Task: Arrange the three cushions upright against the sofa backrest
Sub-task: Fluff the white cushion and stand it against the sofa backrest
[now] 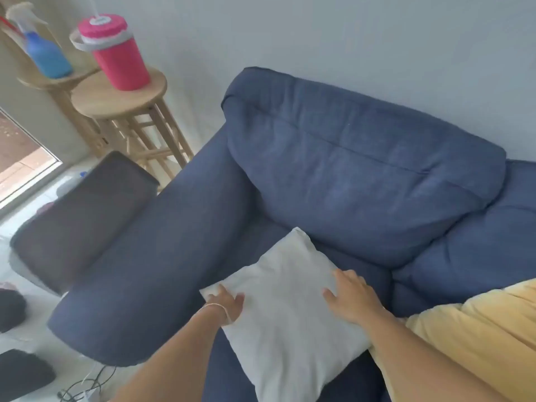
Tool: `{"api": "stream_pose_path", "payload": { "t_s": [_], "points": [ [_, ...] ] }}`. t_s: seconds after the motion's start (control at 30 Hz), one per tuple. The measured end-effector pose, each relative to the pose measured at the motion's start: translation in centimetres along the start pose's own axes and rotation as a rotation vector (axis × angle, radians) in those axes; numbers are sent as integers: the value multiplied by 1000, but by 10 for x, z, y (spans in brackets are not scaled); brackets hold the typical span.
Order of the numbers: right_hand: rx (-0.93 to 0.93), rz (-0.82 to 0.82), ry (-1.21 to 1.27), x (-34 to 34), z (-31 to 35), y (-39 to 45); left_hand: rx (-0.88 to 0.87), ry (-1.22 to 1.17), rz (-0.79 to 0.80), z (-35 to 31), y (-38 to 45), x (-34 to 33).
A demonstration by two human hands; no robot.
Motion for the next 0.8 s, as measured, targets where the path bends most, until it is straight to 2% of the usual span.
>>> {"api": "stream_pose_path", "payload": {
  "t_s": [0.1, 0.33, 0.5, 0.7, 0.8],
  "points": [
    [-41, 4, -25, -24, -10, 24, 110, -115, -18, 4, 17, -16],
    [-101, 105, 145, -66, -19, 50, 239, -472, -45, 5, 36, -37],
    [-218, 18, 446, -62, -28, 42, 82, -426, -167, -14, 37, -24],
    [-400, 263, 851, -58, -50, 35, -136, -392, -282, -65, 17, 2],
    [-399, 280, 929, -68, -56, 35, -222, -384, -319, -96, 8, 17]
  ]
}}
Point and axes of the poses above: each hand's wrist, its own y-axis towards the middle knuckle, its own x-axis out of the back of the hand, z = x × y, the point moved 6 cm from there along y, towards the middle knuckle, and after that the axes turned 8 degrees about -x, right-handed, at the moved point
